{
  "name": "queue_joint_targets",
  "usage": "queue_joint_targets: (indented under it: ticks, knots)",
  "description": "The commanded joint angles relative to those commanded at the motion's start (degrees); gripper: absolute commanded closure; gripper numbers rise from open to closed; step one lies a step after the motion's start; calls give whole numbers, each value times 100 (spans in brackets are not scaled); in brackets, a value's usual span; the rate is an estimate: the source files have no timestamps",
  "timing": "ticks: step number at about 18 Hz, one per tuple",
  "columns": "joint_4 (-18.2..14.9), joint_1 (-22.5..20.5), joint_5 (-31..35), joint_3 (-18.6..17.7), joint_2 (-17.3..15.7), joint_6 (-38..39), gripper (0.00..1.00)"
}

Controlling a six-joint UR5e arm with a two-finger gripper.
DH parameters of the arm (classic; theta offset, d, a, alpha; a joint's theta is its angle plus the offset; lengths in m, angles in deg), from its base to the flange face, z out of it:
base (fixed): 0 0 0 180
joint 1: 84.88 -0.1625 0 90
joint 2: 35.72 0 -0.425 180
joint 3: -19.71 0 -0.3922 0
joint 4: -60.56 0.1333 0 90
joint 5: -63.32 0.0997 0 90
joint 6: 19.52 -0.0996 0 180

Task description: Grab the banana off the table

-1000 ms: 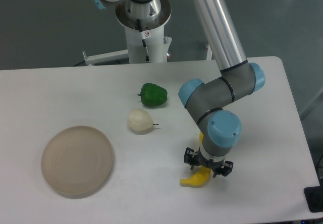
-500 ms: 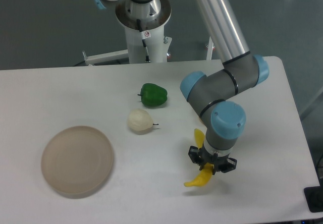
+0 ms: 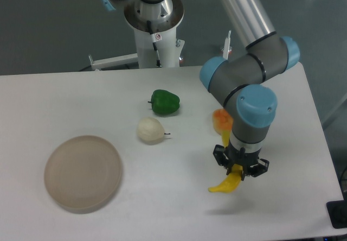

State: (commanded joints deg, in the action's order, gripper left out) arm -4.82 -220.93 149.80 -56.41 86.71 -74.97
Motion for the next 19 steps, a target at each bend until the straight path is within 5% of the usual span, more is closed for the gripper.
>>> queue_joint_targets:
  ticks: [6,19]
  knots:
    - [-185,-308,132,27,-167,-1503,100]
    - [-151,-326,378,1,-62,-2375,100]
